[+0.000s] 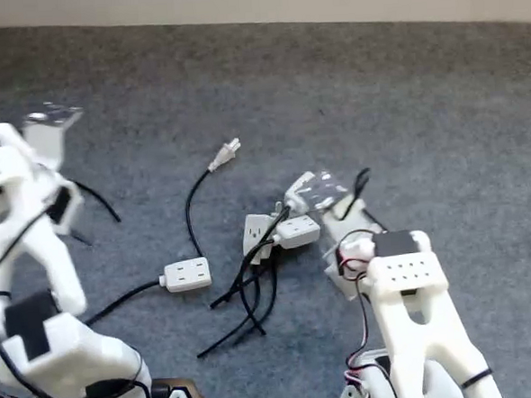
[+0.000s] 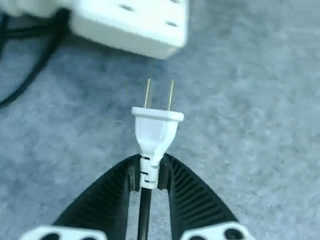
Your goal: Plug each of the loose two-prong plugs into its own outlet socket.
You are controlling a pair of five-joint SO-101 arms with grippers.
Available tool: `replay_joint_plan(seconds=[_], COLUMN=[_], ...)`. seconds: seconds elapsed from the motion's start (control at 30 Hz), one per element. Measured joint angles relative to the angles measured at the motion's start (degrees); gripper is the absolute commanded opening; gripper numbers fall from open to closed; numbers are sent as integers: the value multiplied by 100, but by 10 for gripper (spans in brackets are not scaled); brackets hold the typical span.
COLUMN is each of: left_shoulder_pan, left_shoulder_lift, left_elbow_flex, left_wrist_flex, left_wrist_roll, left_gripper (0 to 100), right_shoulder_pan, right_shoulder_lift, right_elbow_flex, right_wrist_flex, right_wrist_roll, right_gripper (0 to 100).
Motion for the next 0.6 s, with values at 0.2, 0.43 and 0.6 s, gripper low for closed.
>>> replay_joint_plan(seconds=[0.2, 0.43, 0.6], left_shoulder_pan=[800, 1398, 1477], left_shoulder_lift=[-1134, -2567, -3604], left_elbow_flex=[1477, 3305, 4220], left_wrist_flex=[-633, -1398, -1662], left_wrist_roll=[369, 677, 677], left_gripper=[207, 207, 207], right_shoulder_pan=[721, 756, 756], right_shoulder_lift=[703, 1943, 2154], right_elbow_flex=[88, 53, -9], right_wrist_flex=[-554, -1037, -1108], right_wrist_roll=[-26, 132, 132], right_gripper=[5, 11, 113])
